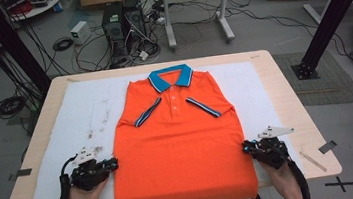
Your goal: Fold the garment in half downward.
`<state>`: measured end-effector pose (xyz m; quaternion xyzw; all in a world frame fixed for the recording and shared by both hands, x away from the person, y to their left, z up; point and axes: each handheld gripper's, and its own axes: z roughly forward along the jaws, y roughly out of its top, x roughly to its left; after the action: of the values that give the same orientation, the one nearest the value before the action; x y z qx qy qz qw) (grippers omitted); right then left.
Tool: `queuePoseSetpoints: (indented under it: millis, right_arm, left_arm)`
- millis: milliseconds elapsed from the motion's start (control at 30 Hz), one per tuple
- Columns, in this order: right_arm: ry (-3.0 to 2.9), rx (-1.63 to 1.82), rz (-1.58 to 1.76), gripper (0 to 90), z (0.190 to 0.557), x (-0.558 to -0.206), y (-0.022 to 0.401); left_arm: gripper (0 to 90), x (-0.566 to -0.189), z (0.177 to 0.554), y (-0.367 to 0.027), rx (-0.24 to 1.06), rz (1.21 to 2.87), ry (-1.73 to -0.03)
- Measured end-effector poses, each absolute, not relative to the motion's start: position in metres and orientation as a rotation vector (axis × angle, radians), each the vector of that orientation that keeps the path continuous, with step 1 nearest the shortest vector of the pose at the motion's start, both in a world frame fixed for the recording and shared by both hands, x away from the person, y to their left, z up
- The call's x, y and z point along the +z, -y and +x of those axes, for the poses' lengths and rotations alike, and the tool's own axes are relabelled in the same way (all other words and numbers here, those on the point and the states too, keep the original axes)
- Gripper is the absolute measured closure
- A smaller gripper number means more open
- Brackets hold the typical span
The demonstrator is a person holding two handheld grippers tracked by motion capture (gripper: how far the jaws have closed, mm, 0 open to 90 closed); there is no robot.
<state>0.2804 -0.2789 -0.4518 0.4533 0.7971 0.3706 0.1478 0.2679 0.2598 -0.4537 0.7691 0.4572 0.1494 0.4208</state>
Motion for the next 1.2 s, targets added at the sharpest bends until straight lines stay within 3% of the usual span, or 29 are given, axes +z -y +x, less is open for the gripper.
queuePoseSetpoints:
  millis: [200, 667, 733, 833, 867, 900, 1033, 1200]
  right_arm:
    - [-2.290, 1.057, 1.300, 89.0, 0.277, -0.451, 0.279]
    - [-2.282, 1.073, 1.276, 88.7, 0.250, -0.452, 0.287]
    - [-2.272, 1.089, 1.291, 84.0, 0.248, -0.453, 0.288]
    - [-2.268, 1.102, 1.294, 62.7, 0.243, -0.454, 0.289]
    - [-2.268, 1.102, 1.294, 62.7, 0.243, -0.454, 0.289]
    - [-2.277, 1.104, 1.271, 54.8, 0.241, -0.454, 0.289]
    - [-2.293, 1.079, 1.245, 48.0, 0.240, -0.454, 0.285]
    - [-2.299, 1.072, 1.241, 45.8, 0.240, -0.454, 0.283]
  left_arm:
    - [86.5, -0.451, 0.261, -0.257, 0.409, 1.964, -1.095]
    - [89.5, -0.454, 0.239, -0.274, 0.330, 1.964, -1.052]
    - [80.4, -0.454, 0.238, -0.275, 0.338, 1.943, -1.059]
    - [64.6, -0.452, 0.236, -0.273, 0.355, 1.937, -1.033]
    - [64.6, -0.452, 0.236, -0.272, 0.366, 1.943, -1.030]
    - [62.4, -0.452, 0.236, -0.270, 0.380, 1.953, -1.028]
    - [57.3, -0.454, 0.235, -0.257, 0.423, 1.995, -1.011]
    - [50.4, -0.455, 0.236, -0.253, 0.406, 1.996, -1.031]
